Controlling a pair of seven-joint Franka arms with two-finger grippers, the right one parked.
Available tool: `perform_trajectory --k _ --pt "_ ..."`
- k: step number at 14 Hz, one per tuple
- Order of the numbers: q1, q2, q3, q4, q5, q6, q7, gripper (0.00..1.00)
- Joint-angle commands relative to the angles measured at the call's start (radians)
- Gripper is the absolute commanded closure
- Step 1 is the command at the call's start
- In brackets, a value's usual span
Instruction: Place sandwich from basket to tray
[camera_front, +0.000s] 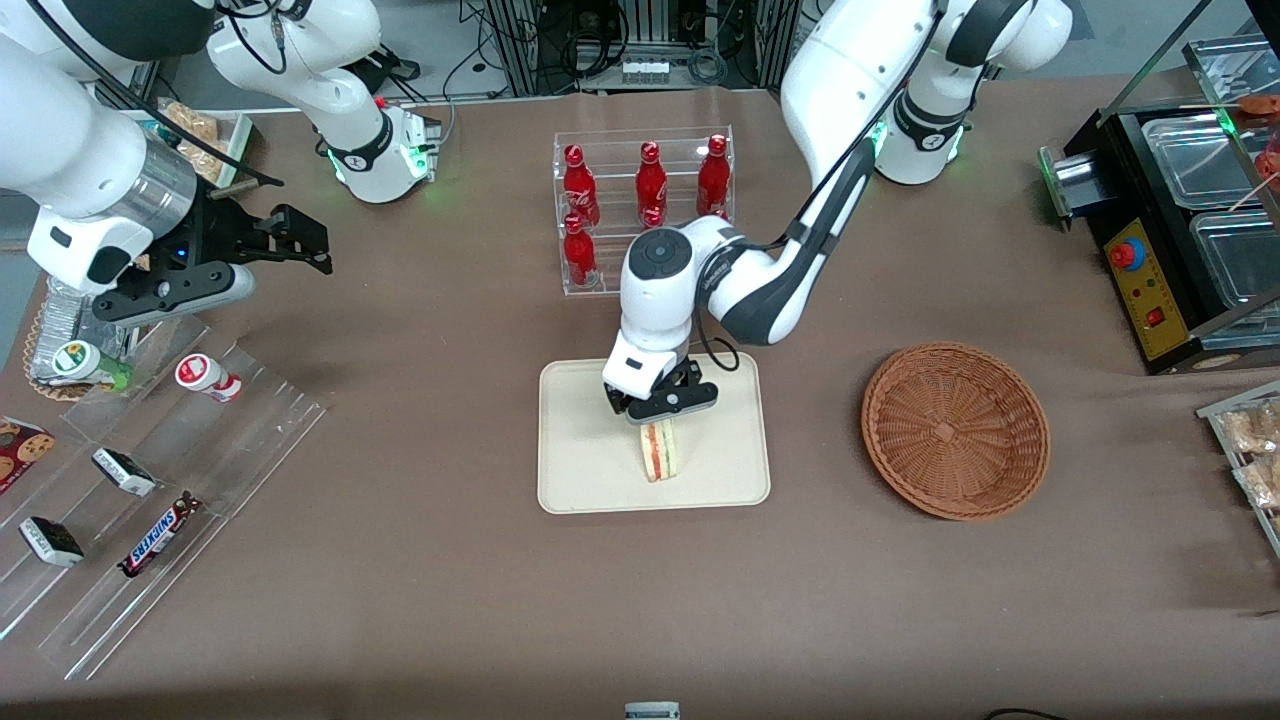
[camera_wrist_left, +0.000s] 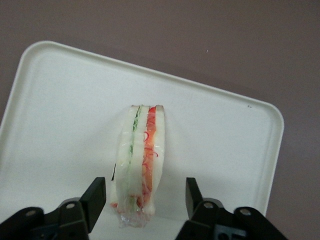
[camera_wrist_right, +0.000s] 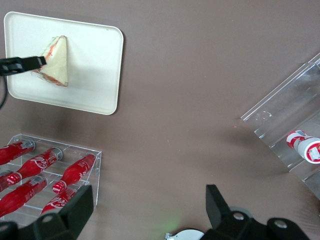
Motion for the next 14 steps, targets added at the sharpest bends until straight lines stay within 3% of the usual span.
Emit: perform_trajectory --k 1,3,6,14 --pt "0.047 -0.156 0.004 -0.027 0.007 -0.13 0.023 0.0" --pt "0.103 -0.226 -0.002 -0.023 -0.023 -0.232 0.148 0.0" --pt "0.201 -0.309 0.005 0.006 -0.155 -0.402 0.392 0.0" --pt "0.571 -0.475 0.005 -0.017 -0.162 -0.742 0.965 0.0"
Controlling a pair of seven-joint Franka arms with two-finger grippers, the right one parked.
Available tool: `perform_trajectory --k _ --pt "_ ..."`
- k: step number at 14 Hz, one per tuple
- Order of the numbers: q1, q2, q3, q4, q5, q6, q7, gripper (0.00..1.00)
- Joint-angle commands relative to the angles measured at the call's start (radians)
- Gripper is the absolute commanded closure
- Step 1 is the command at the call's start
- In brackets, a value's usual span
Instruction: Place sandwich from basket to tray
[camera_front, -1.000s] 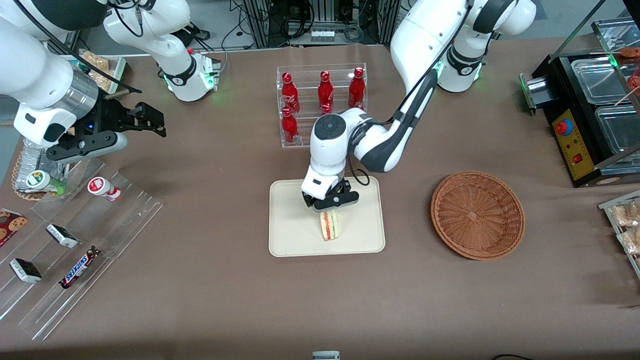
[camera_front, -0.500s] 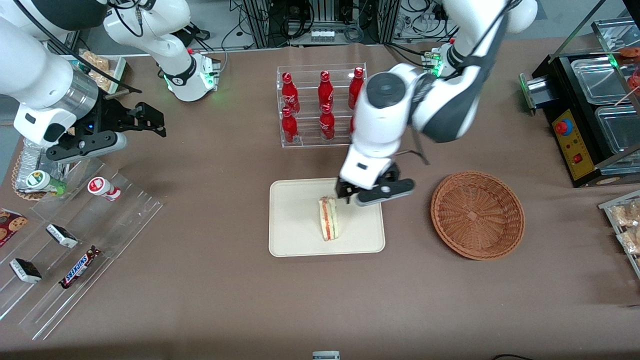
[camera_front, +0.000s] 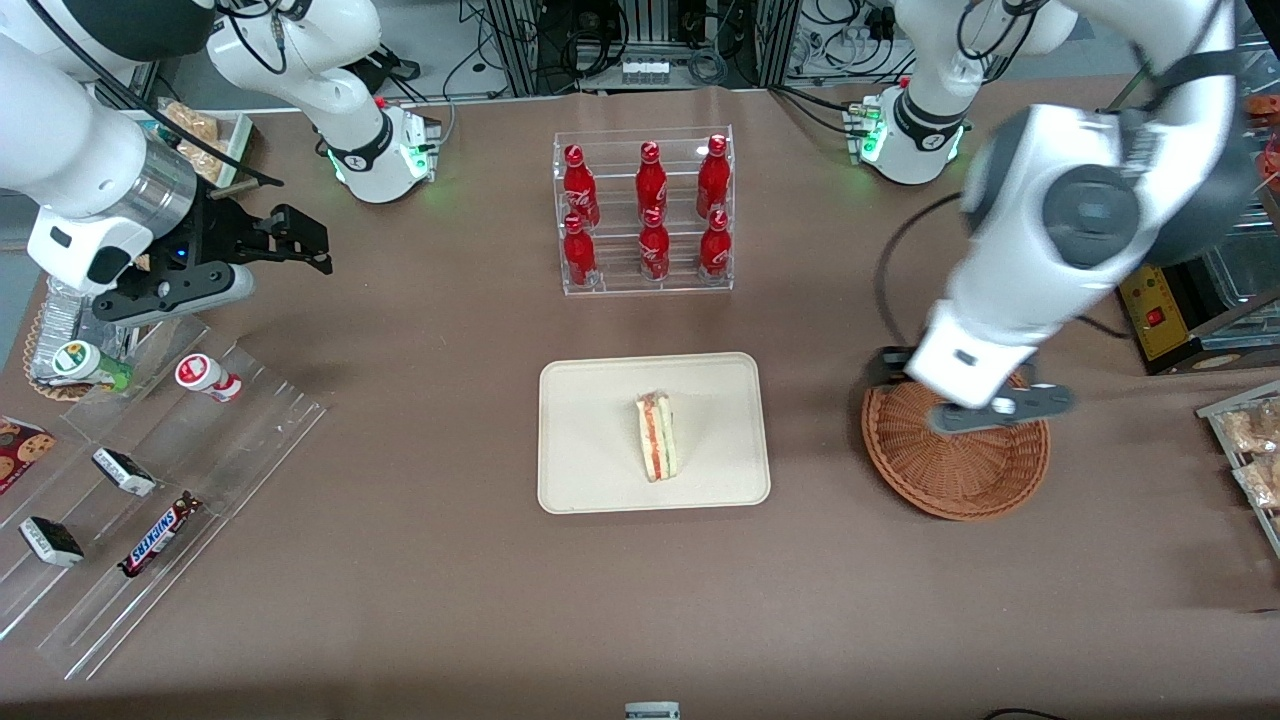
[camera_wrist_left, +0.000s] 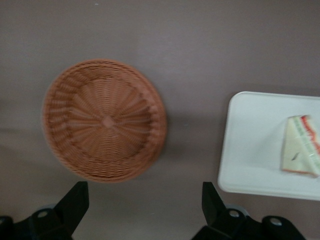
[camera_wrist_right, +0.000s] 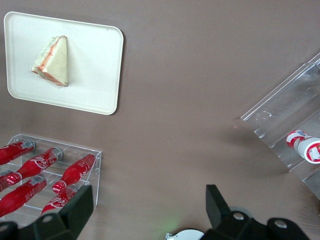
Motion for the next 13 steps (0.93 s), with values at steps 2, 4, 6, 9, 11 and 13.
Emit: perform_trajectory --k 2,4,6,9,11,13 --pt "0.132 -0.115 -0.014 -0.031 -0.017 -0.1 0.215 0.0" --pt "0.143 -0.15 -0.006 -0.031 -0.002 -0.123 0.229 0.0" --pt "0.125 -0.186 0.067 -0.031 -0.005 -0.143 0.252 0.0" --pt "0.116 -0.215 0.118 -0.029 -0.02 -0.167 0.356 0.0" --pt "0.116 -0.208 0.123 -0.032 -0.021 -0.153 0.363 0.0" --pt "0.116 -0.21 0.126 -0.049 -0.023 -0.147 0.363 0.0"
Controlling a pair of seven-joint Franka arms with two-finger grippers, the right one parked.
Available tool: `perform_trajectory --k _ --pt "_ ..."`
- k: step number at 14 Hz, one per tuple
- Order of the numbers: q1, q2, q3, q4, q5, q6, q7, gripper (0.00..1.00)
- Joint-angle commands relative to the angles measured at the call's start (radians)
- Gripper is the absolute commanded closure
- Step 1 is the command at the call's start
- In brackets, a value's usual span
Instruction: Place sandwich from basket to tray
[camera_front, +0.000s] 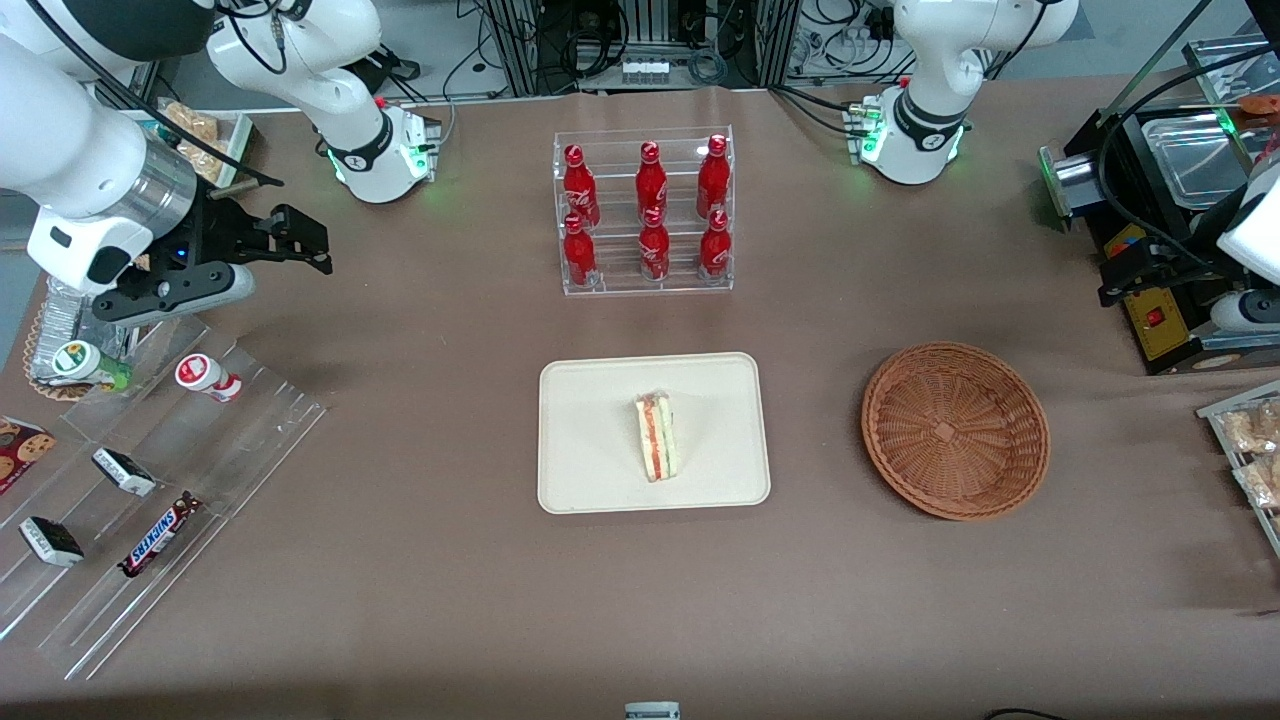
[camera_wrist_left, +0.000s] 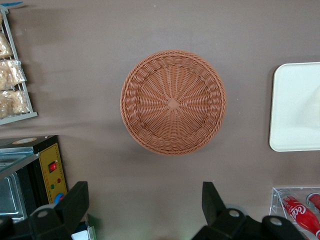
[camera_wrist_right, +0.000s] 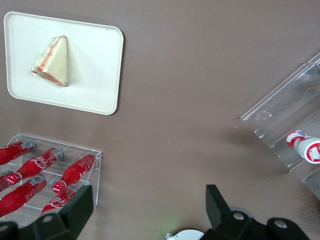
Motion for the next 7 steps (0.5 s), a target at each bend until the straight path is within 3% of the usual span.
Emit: perform_trajectory --k 1,7 --pt "-0.016 -0.018 0.018 -0.034 -0.034 0.016 0.014 0.0" --pt "-0.009 -0.015 0.021 -0.037 -0.056 0.033 0.014 0.0"
